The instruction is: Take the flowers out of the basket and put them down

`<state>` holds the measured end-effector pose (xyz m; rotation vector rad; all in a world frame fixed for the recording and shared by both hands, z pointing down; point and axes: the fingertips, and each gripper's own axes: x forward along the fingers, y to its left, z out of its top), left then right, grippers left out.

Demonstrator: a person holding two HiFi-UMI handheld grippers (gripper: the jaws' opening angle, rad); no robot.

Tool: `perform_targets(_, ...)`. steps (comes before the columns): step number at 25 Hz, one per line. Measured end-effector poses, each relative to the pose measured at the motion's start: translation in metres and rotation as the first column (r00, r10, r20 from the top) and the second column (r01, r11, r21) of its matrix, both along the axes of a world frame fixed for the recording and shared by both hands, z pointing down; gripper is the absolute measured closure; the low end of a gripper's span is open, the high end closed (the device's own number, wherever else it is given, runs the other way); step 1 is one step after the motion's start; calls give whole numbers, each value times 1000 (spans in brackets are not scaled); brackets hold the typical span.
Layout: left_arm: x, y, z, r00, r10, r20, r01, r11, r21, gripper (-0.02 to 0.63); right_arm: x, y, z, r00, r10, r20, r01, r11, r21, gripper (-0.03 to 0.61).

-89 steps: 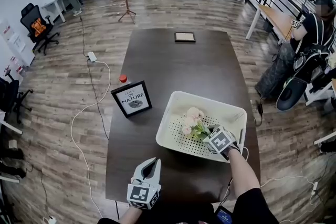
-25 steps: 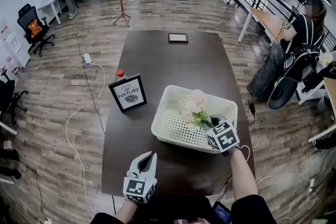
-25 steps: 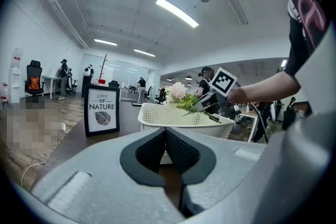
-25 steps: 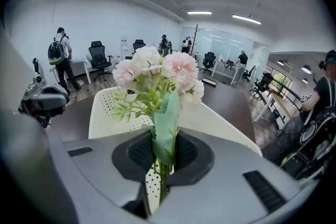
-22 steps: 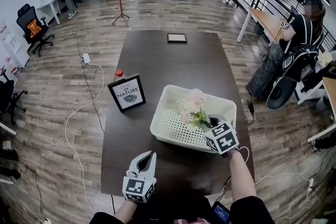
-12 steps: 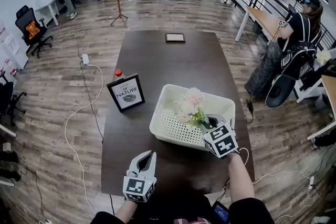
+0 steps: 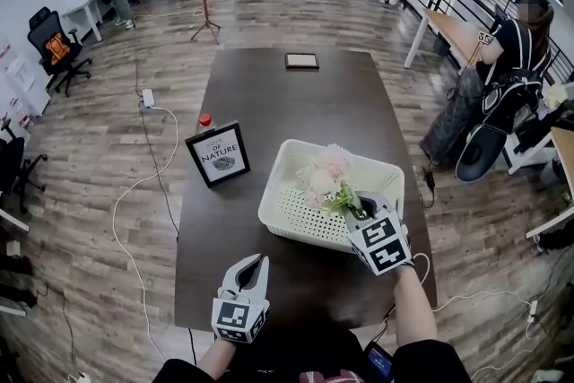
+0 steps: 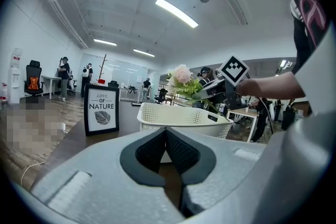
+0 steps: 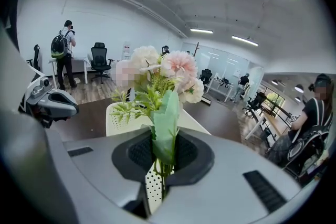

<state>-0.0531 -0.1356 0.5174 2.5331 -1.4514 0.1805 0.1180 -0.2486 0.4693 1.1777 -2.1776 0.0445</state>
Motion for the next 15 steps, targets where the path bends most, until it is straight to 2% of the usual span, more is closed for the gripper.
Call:
perform_targets(6, -7, 0, 0, 1000, -16, 1, 16, 1000, 4, 604, -8, 5, -17, 1000, -25, 4, 25, 999, 44, 534)
perform_targets(15, -8, 2, -3, 1000, -21, 0, 21, 1000, 12, 604, -10, 21, -33, 999, -12, 49, 9, 998, 67, 534)
